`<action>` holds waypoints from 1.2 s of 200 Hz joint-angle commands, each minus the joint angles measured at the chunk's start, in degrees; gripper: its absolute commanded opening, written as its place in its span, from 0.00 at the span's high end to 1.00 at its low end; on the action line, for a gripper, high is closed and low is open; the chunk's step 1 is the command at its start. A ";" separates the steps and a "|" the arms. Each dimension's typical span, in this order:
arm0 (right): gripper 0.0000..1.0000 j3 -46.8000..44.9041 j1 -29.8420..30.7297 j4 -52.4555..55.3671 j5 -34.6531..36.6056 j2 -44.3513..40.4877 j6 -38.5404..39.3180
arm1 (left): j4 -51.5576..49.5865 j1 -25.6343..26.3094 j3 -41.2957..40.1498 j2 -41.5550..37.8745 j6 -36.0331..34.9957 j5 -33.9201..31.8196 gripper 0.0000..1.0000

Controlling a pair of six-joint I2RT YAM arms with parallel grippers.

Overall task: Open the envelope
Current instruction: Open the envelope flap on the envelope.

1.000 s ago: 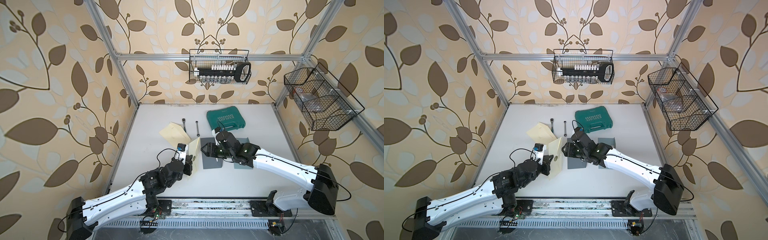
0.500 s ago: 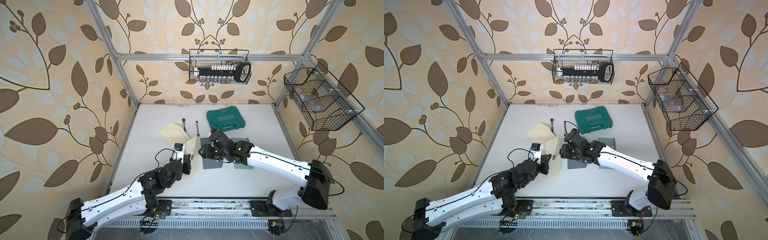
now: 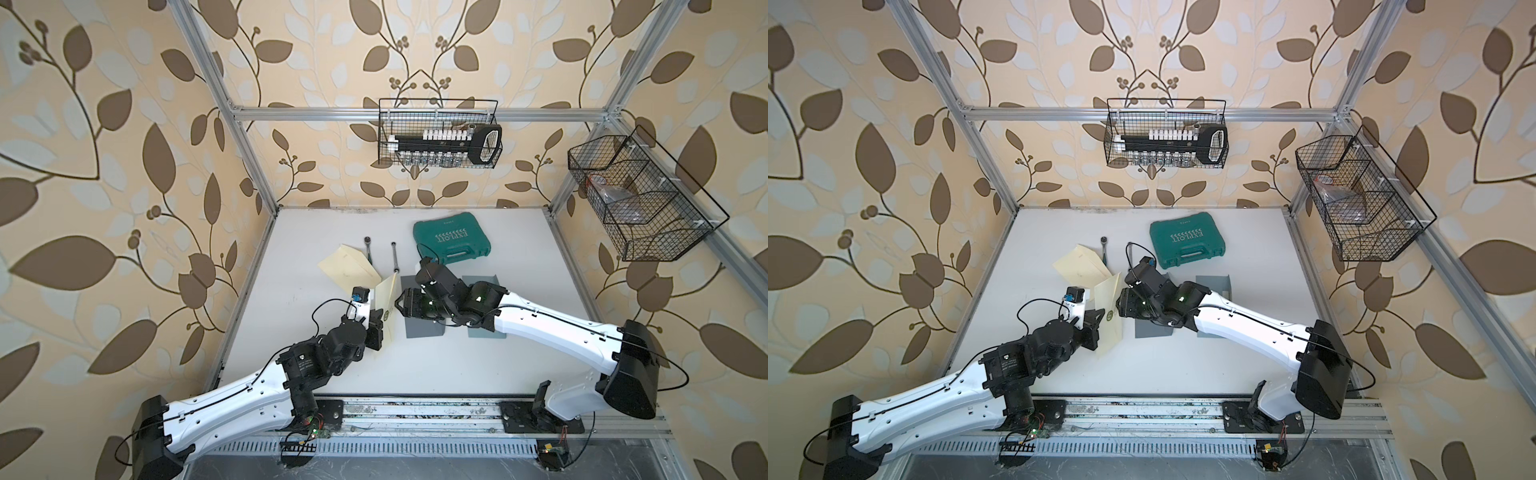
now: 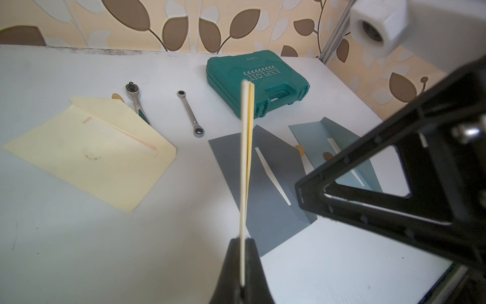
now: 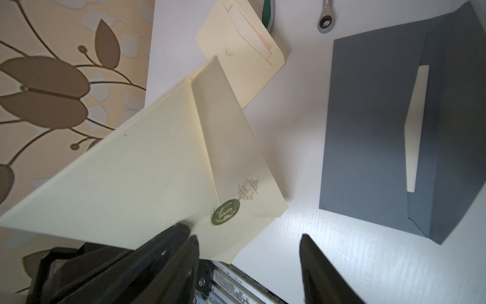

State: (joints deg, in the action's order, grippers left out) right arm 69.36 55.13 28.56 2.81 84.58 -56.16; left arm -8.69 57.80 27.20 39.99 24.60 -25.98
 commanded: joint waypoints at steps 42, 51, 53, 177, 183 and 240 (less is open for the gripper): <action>0.39 4.35 0.94 4.77 3.49 3.26 -3.22 | 3.76 0.21 -0.30 -0.02 -1.20 0.79 1.00; 0.39 4.91 1.14 4.75 3.06 3.63 -3.25 | 3.64 0.21 -0.22 0.24 -1.50 0.89 1.00; 0.39 5.02 1.23 4.75 3.05 3.77 -3.25 | 3.56 0.21 -0.22 0.24 -1.49 0.92 1.00; 0.39 17.53 2.71 17.64 15.21 13.76 -5.21 | 0.29 0.21 0.72 1.76 -1.10 0.97 1.00; 0.39 17.84 2.75 17.54 14.92 13.99 -5.27 | 0.34 0.16 0.74 1.76 -1.19 0.96 1.00; 0.39 18.35 2.65 16.47 11.73 15.61 -5.31 | -0.06 0.20 1.31 3.76 -2.01 2.62 1.00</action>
State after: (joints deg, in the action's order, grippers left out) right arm 86.26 57.63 43.70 14.83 98.70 -60.64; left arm -9.10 57.80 27.11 42.72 24.03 -25.26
